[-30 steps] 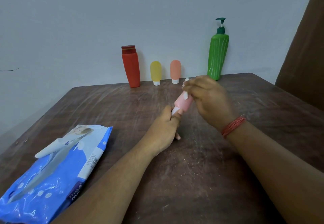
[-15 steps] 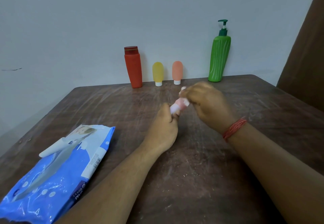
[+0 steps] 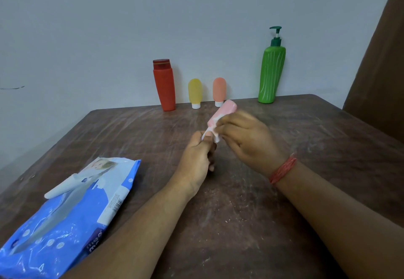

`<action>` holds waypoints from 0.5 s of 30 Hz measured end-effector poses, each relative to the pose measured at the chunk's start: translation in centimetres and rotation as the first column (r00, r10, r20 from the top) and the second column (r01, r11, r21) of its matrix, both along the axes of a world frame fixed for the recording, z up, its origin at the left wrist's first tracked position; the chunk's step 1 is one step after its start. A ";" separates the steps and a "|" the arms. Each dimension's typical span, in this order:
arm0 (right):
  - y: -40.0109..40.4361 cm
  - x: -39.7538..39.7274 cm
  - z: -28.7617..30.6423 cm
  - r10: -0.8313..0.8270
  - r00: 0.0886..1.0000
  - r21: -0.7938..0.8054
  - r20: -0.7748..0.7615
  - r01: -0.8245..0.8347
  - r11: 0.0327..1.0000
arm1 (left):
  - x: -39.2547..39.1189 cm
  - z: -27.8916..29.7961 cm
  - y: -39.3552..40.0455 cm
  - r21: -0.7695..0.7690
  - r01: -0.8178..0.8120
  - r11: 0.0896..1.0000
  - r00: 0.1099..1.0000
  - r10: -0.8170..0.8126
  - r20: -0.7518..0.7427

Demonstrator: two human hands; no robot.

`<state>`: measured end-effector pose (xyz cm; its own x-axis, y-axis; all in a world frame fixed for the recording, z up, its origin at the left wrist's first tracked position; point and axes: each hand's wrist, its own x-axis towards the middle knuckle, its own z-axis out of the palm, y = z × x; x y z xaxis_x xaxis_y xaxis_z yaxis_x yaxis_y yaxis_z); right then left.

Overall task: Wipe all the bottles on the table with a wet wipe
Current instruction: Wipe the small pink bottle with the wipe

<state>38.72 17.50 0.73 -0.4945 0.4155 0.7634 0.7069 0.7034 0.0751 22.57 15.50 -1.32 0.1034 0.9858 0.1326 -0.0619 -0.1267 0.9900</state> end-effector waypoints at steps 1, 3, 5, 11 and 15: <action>0.4 0.3 0.2 -0.046 0.997 0.005 -0.058 0.046 0.999 | 0.0 0.0 0.0 -0.008 0.007 1.000 1.000 -0.007 0.009; 0.7 0.8 0.6 -0.116 0.974 -0.001 -0.196 0.118 0.993 | 0.0 0.1 -0.1 -0.017 0.026 1.000 1.000 -0.026 0.017; 0.3 0.5 0.3 -0.066 0.990 -0.022 -0.124 0.064 0.998 | 0.0 0.1 -0.1 -0.016 0.029 0.999 0.999 -0.028 0.033; 0.8 1.2 1.0 -0.182 0.948 -0.014 -0.260 0.185 0.983 | -0.1 0.1 -0.1 0.007 0.060 0.998 0.990 -0.059 -0.132; -0.3 -0.4 0.2 0.014 1.000 0.002 0.013 -0.014 1.000 | -0.1 0.3 -0.3 0.017 0.034 0.999 0.979 -0.030 -0.201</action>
